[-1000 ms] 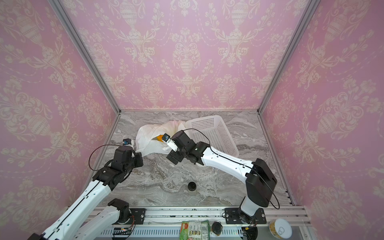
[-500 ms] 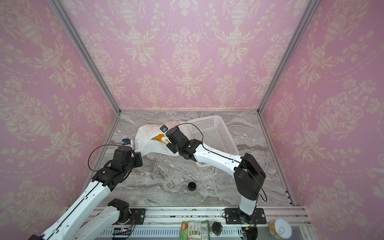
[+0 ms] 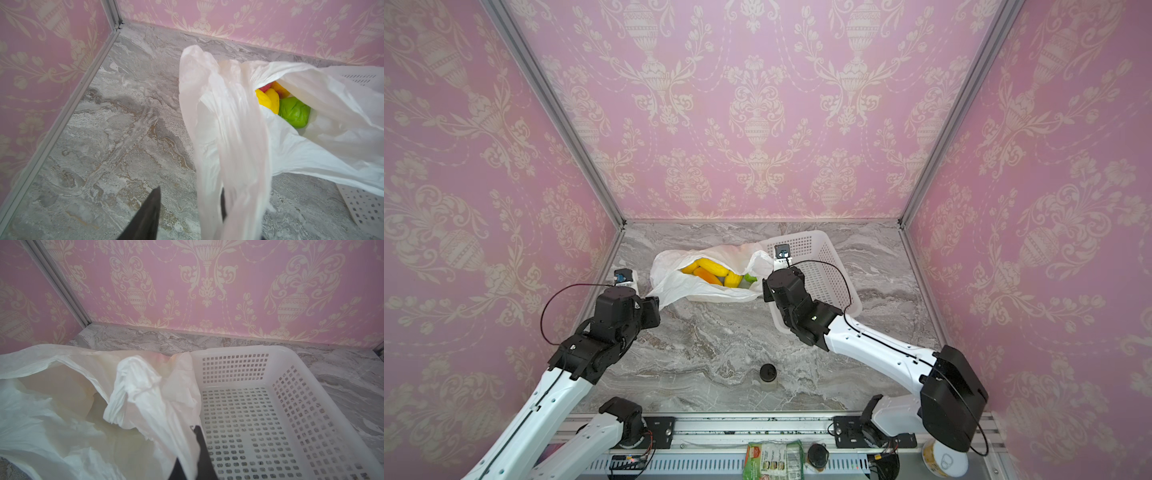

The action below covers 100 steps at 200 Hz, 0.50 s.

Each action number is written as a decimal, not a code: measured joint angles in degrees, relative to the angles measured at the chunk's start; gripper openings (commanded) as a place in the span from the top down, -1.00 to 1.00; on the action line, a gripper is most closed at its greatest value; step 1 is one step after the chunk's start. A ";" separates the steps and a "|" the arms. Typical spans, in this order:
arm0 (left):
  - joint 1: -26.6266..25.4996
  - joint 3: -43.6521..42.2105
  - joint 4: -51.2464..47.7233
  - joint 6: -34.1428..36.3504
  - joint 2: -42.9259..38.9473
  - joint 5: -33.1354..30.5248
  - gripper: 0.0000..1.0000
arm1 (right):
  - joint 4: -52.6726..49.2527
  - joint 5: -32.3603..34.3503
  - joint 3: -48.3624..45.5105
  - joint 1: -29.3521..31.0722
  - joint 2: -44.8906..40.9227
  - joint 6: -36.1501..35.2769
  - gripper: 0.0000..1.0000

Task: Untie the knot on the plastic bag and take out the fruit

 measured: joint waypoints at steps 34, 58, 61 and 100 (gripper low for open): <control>0.00 16.24 -3.10 2.45 2.80 -3.56 -0.49 | 1.03 -0.48 -0.37 0.00 0.00 2.32 1.00; -0.76 28.09 -4.31 4.68 8.33 -3.89 -0.53 | 1.31 -1.33 -0.37 0.00 0.00 3.13 1.00; -1.03 29.14 -4.26 4.96 9.01 -3.89 -0.53 | 1.36 -1.42 -0.37 0.00 0.00 3.15 1.00; -6.14 36.09 -3.26 10.80 17.73 -4.22 -0.64 | 1.44 -2.01 -0.37 0.00 0.42 3.63 1.00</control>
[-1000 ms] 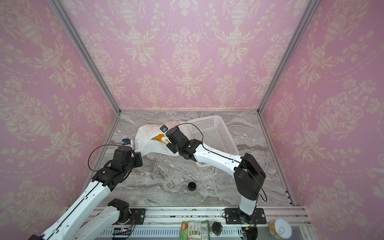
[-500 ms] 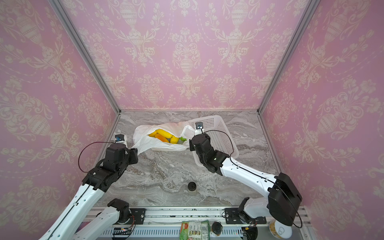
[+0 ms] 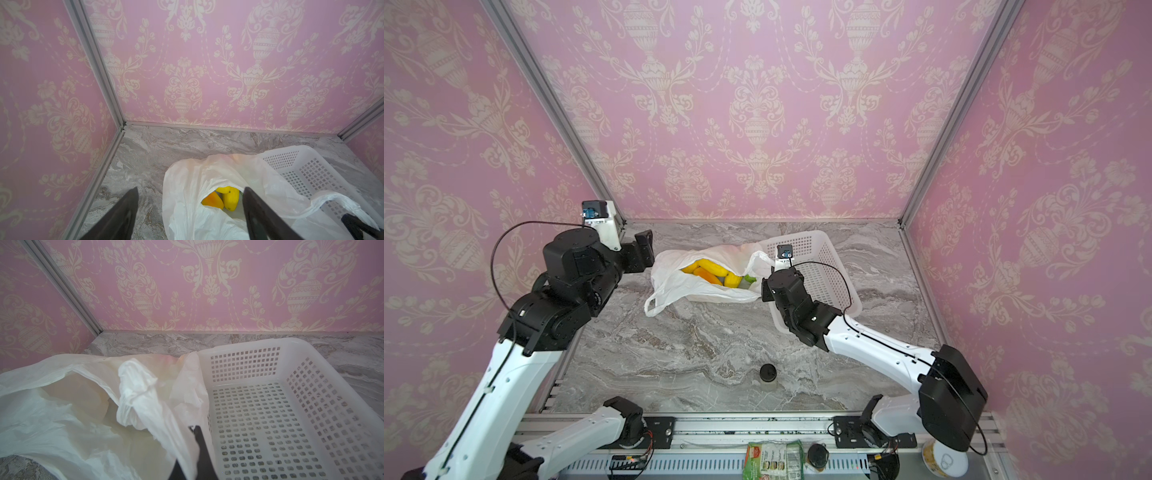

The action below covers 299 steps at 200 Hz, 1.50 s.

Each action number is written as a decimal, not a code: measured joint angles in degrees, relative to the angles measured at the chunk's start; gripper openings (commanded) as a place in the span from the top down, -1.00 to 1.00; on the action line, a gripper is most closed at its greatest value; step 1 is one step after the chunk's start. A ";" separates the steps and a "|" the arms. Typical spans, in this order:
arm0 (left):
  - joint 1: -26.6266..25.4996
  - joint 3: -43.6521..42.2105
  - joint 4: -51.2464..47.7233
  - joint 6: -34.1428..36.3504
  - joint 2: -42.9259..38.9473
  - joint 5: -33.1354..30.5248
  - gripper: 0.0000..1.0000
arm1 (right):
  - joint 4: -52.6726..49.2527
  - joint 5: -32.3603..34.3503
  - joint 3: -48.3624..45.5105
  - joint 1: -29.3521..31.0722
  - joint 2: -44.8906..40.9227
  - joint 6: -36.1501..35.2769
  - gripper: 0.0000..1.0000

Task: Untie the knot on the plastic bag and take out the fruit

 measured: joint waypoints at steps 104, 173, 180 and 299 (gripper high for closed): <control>-10.19 0.42 5.92 30.64 38.34 2.01 -0.66 | 0.00 -0.02 0.00 -0.31 0.61 0.61 1.00; -5.42 -4.07 8.48 32.76 29.57 5.35 -0.69 | -0.02 -0.92 0.00 -1.81 1.25 0.83 1.00; -4.85 -5.03 8.48 32.76 27.93 5.95 -0.68 | -0.02 -0.92 0.00 -1.88 1.25 0.83 1.00; -4.46 -6.84 11.04 40.81 34.01 3.37 -0.64 | -0.04 -3.45 0.00 -2.69 1.25 1.66 1.00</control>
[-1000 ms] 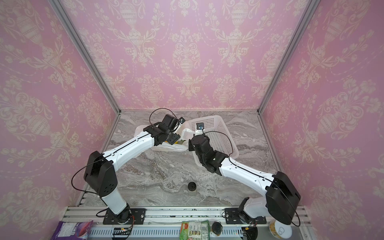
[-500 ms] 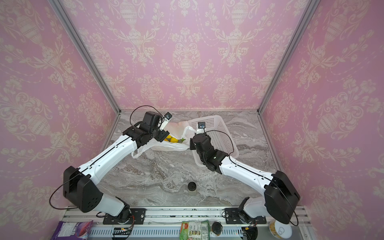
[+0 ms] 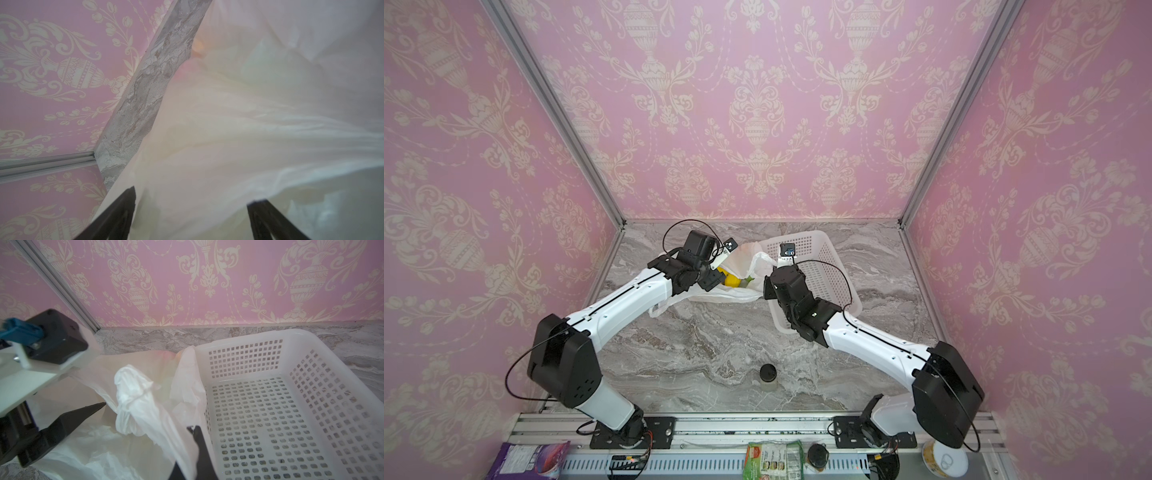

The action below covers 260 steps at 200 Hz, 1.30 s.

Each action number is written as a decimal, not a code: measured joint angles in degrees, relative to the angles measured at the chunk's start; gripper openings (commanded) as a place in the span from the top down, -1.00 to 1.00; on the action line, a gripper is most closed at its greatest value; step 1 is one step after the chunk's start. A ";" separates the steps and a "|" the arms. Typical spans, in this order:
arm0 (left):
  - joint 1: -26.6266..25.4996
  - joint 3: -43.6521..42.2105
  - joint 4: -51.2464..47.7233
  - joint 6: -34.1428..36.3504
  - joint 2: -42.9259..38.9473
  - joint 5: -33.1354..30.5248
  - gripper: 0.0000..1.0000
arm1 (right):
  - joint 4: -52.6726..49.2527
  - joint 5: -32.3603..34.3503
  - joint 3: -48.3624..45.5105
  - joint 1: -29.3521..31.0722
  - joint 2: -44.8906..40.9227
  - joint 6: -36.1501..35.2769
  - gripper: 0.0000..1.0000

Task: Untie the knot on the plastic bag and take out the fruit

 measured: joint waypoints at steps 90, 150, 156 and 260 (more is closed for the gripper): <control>0.98 14.21 -3.67 1.62 10.01 1.70 1.00 | 4.52 -8.37 -8.02 2.47 -8.94 -18.18 -0.58; 1.01 12.81 -4.04 1.62 8.92 4.02 1.00 | 2.27 -22.34 -2.78 8.09 -5.14 -33.70 -0.72; 1.01 12.55 -4.00 1.62 8.68 4.17 1.00 | 1.09 -23.06 -0.66 8.20 -2.45 -34.29 -0.72; 1.01 12.17 0.61 1.64 3.10 0.20 1.00 | -11.06 -28.46 16.68 8.63 19.91 -38.69 -0.12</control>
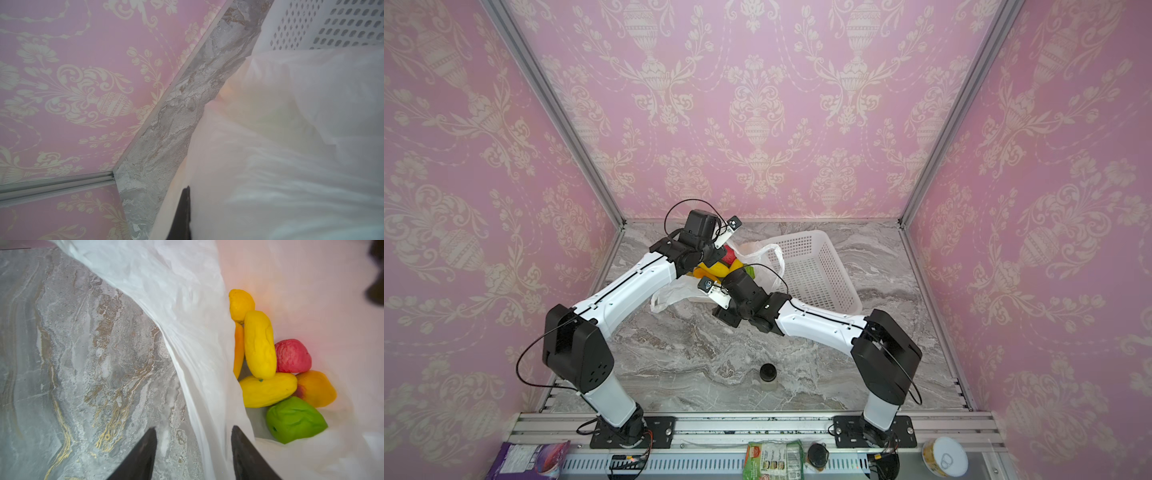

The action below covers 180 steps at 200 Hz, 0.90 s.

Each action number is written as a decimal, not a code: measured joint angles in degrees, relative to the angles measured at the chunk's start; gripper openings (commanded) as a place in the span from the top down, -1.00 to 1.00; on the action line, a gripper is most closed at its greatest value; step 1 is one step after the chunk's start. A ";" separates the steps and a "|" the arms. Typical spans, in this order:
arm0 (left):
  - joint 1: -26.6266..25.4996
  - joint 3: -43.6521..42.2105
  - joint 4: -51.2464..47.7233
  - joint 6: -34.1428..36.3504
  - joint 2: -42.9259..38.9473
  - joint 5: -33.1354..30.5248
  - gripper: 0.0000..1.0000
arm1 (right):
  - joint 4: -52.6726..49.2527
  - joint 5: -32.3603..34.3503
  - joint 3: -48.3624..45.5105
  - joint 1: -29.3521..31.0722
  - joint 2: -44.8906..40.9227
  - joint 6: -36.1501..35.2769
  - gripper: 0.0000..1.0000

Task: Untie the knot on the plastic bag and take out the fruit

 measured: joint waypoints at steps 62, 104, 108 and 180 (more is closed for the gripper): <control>-0.04 13.97 -0.83 1.20 0.02 -7.13 1.00 | -2.80 -7.32 -0.39 0.50 -0.94 0.63 0.19; -1.31 18.14 -4.26 2.56 -0.44 -14.49 1.00 | -3.96 -9.57 -0.44 0.57 -0.94 0.39 0.13; -1.81 17.92 -4.48 2.56 -0.74 -15.32 1.00 | -3.76 -9.57 -0.61 0.57 -0.94 0.39 0.13; -9.88 0.00 -5.14 -4.00 -9.42 -19.87 1.00 | 3.45 -2.14 -11.43 0.55 -7.87 1.99 0.22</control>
